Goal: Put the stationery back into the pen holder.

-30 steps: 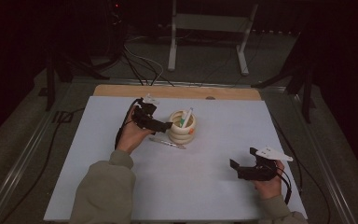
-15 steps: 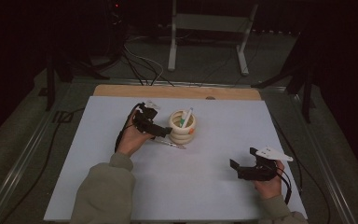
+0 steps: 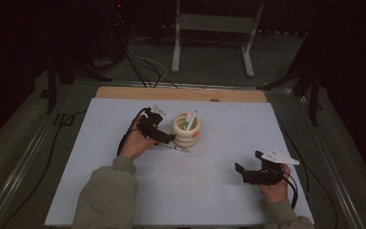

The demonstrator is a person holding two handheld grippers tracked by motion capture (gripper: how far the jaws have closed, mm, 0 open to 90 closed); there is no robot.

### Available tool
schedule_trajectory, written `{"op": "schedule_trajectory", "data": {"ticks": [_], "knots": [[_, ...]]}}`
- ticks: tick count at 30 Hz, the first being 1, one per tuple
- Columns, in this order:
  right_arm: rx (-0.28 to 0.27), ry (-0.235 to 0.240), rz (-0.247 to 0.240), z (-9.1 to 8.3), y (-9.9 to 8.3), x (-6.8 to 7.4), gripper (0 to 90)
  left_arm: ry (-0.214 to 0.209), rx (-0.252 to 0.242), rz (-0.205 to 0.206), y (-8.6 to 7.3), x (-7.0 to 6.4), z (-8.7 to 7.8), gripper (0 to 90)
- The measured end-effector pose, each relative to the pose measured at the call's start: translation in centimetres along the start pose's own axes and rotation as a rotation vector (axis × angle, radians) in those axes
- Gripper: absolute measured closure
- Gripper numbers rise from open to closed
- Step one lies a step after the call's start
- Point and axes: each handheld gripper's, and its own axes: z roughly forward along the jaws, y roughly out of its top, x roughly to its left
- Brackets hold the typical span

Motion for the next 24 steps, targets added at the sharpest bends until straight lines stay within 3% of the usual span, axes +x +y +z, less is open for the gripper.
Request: {"op": "schedule_trajectory", "data": {"ticks": [7,24], "knots": [[0.000,0.001,0.000,0.0,0.0,0.0,0.0,-0.021,0.029,0.016,-0.2,0.5,0.3,7.4],[0.001,0.006,-0.001,0.0,0.0,0.0,0.0,-0.017,0.166,0.130,-0.2,0.8,1.2,15.0]]}}
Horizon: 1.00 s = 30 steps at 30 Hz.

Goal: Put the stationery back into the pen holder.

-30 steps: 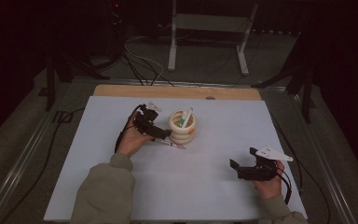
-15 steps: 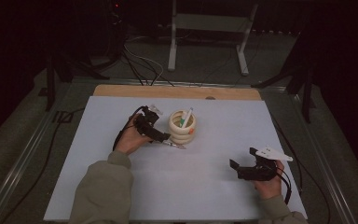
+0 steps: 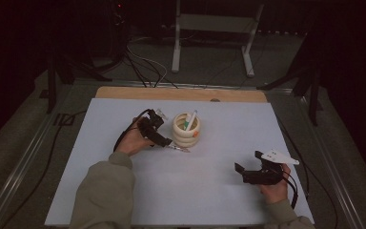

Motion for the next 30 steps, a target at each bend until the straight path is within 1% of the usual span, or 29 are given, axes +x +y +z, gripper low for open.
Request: {"op": "schedule_trajectory", "data": {"ticks": [1,6,9,13,17,20,23,24,25,26,27,28,29,30], "knots": [[0.000,0.000,0.000,0.0,0.0,0.0,0.0,0.000,0.000,0.000,0.0,0.0,0.0,15.6],[0.002,0.002,-0.001,0.0,0.0,0.0,0.0,0.008,0.043,0.021,-0.3,0.2,0.5,16.8],[0.003,0.003,-0.003,0.1,0.0,0.0,0.0,0.004,0.057,0.033,-0.3,0.1,0.8,18.5],[0.005,0.005,-0.003,0.1,0.0,0.0,0.0,-0.002,0.081,0.068,-0.2,-0.1,1.2,21.4],[0.005,0.007,-0.003,0.1,0.0,0.0,0.0,-0.011,0.115,0.093,-0.1,-0.4,1.7,23.0],[0.005,0.007,-0.004,0.1,0.0,0.0,0.0,-0.019,0.132,0.113,0.1,-0.6,1.9,24.1],[0.005,0.008,-0.004,0.1,0.0,0.0,0.0,-0.019,0.156,0.149,0.3,-0.9,2.2,25.0],[0.005,0.008,-0.004,0.1,0.0,0.0,0.0,-0.009,0.159,0.149,0.3,-1.0,2.2,26.5],[0.005,0.009,-0.004,0.1,0.0,0.0,0.0,-0.004,0.162,0.154,0.4,-1.0,2.3,30.4],[0.005,0.009,-0.004,0.1,0.0,0.0,0.0,-0.006,0.167,0.158,0.4,-1.1,2.3,31.2],[0.005,0.010,-0.004,0.1,0.0,0.0,0.0,-0.001,0.181,0.168,0.4,-1.1,2.5,38.7],[0.005,0.010,-0.004,0.1,0.0,0.0,0.0,-0.002,0.205,0.187,0.4,-1.2,2.7,38.7],[0.005,0.011,-0.004,0.1,0.0,0.0,0.0,-0.022,0.203,0.193,0.4,-1.1,2.7,48.0],[0.005,0.011,-0.004,0.1,0.0,0.0,0.0,-0.044,0.206,0.199,0.4,-1.1,2.6,48.0]]}}
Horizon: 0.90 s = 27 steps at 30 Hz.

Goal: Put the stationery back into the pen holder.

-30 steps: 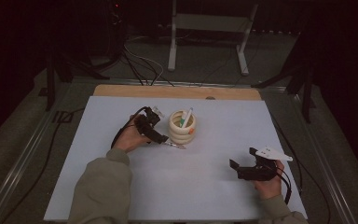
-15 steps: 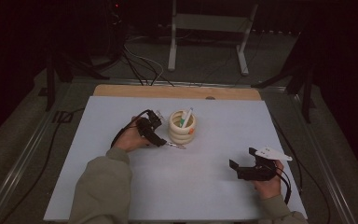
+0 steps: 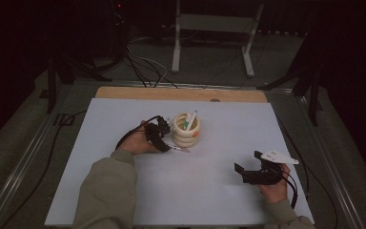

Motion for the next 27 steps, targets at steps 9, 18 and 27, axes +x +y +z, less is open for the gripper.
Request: {"op": "schedule_trajectory", "data": {"ticks": [9,18,27], "knots": [[0.002,0.007,-0.003,0.1,0.0,0.1,0.7,-0.033,0.009,0.087,0.1,-0.9,-0.1,72.6],[-0.004,0.003,0.001,-0.1,0.0,0.0,0.7,-0.051,0.014,0.130,0.1,-1.7,-0.3,80.5],[-0.007,-0.002,0.006,-0.2,0.0,-0.1,0.7,-0.084,-0.037,0.132,-0.5,-2.7,-0.4,80.6]]}}
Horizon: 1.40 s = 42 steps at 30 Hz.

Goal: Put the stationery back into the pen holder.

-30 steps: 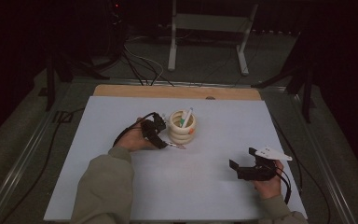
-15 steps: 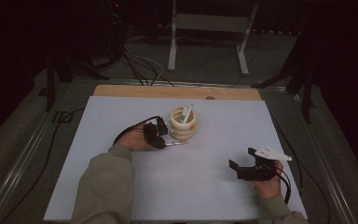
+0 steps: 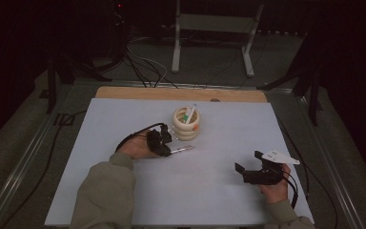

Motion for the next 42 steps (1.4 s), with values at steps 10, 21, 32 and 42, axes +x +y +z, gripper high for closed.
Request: {"op": "schedule_trajectory", "data": {"ticks": [10,21,32,42], "knots": [[0.000,0.000,0.000,0.0,0.0,0.0,0.7,0.016,-0.056,0.011,0.3,-0.8,-1.1,80.6],[0.000,-0.001,-0.001,0.0,0.0,0.0,0.7,0.055,-0.122,-0.008,0.3,-1.1,-3.0,80.6],[0.002,0.002,-0.007,0.0,0.0,0.0,0.7,0.094,-0.181,-0.035,0.7,-0.8,-5.5,80.5],[0.004,0.002,-0.006,0.0,-0.1,0.0,0.7,0.091,-0.214,-0.103,1.1,0.1,-7.3,80.5]]}}
